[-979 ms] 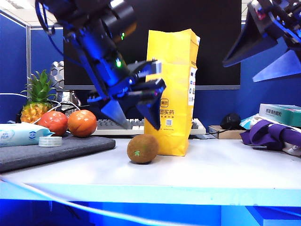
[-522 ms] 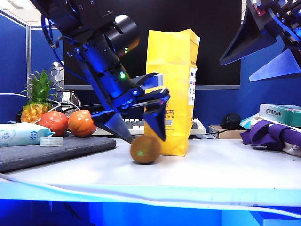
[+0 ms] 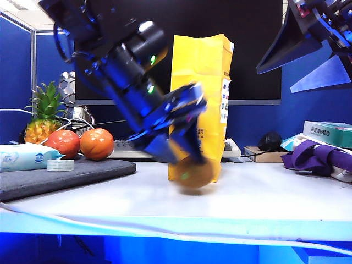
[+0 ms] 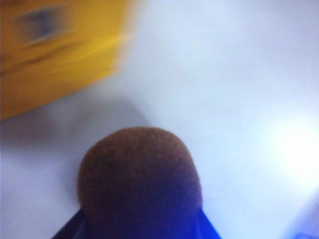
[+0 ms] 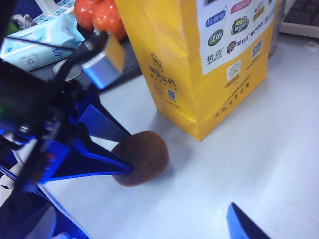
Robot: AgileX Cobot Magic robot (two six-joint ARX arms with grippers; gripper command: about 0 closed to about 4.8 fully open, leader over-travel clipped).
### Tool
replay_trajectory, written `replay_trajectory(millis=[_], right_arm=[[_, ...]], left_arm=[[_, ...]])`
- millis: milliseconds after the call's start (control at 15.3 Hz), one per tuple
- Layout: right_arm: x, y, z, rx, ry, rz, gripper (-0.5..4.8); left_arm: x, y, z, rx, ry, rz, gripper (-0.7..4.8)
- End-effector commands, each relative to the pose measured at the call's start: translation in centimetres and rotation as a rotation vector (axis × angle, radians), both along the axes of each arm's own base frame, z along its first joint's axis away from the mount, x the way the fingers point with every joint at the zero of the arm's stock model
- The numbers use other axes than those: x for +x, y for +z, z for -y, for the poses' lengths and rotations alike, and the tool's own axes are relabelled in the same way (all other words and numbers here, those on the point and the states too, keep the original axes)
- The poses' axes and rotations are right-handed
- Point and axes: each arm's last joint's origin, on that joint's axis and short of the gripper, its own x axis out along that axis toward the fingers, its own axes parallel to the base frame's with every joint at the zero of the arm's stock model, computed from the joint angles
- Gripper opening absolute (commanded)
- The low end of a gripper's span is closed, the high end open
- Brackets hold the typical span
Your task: Pick up the kiwifruit and throw it into the yellow paper bag.
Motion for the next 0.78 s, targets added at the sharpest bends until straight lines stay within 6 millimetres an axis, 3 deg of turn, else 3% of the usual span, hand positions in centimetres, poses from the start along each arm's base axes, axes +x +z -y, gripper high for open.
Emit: replay_trajectory(millis=[65,326,457,588,653,784], right_arm=[[0.1,0.4,0.0,0.011,0.003,0.032,4.79],[0.3,1.0,-0.1,0.028,0.003,0.092,4.79],[0.4,1.3,-0.1,0.043,0.005,0.129,4.79],[0.5,1.7,-0.1,0.055,0.004,0.165,4.79],[0.5,1.9,-0.1,0.06,0.004,0.181,4.79],[0.5,2.0,-0.1,0.065,0.007,0.198,4.79]], left_arm=[[-0.9,3.0,0.0,0.053,-0.134,0.055,2.05],[-4.8,9.5,-3.2,0.287,-0.118,0.238,2.05],[-7.2,13.9,-4.9,0.222,-0.118,0.37,2.05],[-8.6,19.4,-6.0,0.057,-0.113,0.721,2.06],[-8.2,21.1,-5.8,-0.03,-0.079,0.881,2.08],[-6.8,22.7,-5.3,-0.158,-0.028,1.078,2.1]])
